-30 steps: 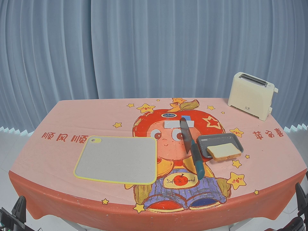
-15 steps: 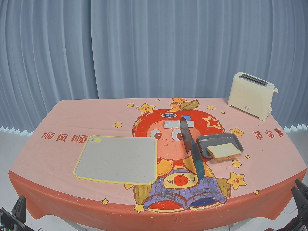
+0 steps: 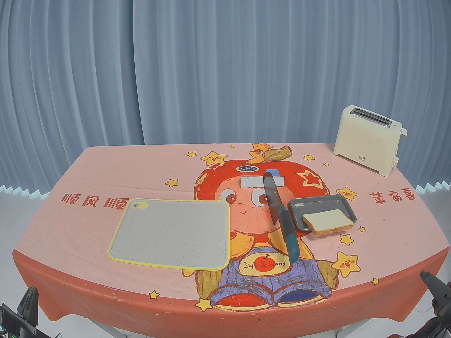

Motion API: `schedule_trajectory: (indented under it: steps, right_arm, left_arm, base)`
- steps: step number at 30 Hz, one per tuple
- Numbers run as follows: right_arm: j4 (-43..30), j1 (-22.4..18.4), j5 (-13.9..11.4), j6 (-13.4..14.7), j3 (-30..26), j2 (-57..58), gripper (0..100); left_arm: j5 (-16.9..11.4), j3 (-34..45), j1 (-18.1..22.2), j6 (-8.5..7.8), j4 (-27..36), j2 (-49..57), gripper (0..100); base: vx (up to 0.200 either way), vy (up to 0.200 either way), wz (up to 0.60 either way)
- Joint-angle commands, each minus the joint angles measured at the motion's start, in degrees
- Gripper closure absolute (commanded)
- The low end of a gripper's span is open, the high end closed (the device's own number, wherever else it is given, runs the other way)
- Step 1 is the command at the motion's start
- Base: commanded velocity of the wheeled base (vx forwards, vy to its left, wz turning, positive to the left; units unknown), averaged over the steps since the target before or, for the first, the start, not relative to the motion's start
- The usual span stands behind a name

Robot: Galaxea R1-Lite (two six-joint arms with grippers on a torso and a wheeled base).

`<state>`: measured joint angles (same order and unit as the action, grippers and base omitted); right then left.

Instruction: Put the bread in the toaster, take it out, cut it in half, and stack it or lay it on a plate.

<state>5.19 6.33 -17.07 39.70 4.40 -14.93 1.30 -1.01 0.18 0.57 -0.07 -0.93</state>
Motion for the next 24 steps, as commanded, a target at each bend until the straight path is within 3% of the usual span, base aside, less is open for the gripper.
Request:
schedule_trajectory:
  steps: [1, 4, 9, 24]
  right_arm:
    - [0.4, 0.6, -0.2, 1.3, 0.0, -1.9, 0]
    - [0.7, 1.3, -0.2, 4.6, -0.2, -3.1, 0]
    - [0.8, 3.3, -0.2, 7.8, -0.2, -3.5, 0]
    - [1.3, 6.9, -0.2, 13.6, 0.7, -9.6, 0]
  left_arm:
    - [0.0, 1.0, 0.0, 0.04, 0.0, 0.2, 100]
    - [0.0, 1.0, 0.0, 0.04, 0.0, 0.2, 100]
    - [0.0, 1.0, 0.0, 0.04, 0.0, 0.2, 100]
    - [0.0, 1.0, 0.0, 0.04, 0.0, 0.2, 100]
  base:
    - [0.0, 0.0, 0.0]
    - [0.0, 0.0, 0.0]
    - [0.0, 0.0, 0.0]
    - [0.0, 0.0, 0.0]
